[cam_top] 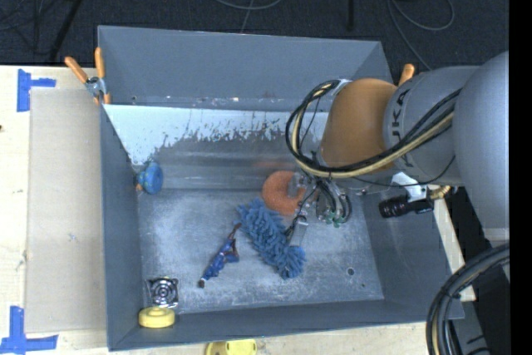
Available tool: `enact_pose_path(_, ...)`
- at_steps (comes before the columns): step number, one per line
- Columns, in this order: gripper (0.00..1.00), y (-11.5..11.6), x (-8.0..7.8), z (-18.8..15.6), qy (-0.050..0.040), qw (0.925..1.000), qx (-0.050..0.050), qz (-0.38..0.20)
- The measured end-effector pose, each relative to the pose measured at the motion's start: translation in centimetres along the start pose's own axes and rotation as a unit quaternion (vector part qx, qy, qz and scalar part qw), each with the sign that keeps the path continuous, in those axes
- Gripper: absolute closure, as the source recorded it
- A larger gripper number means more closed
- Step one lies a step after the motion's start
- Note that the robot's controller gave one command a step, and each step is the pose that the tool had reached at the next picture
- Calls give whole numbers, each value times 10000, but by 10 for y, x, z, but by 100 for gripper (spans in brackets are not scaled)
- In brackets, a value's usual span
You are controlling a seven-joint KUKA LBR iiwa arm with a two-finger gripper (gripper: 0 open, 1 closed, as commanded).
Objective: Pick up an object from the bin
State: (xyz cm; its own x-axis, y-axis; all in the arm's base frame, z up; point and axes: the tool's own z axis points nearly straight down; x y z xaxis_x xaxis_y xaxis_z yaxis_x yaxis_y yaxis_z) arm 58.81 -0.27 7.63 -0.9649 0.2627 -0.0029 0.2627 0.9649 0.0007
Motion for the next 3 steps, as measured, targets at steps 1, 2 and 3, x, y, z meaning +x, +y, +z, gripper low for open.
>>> enact_pose_path(1, 100, -95, -5, 4, -20, 10000, 9, -1)
enact_pose_path(2, 100, -95, -5, 4, -20, 10000, 9, -1)
enact_pose_path(3, 100, -98, -32, -101, 7, 10000, 2, 1)
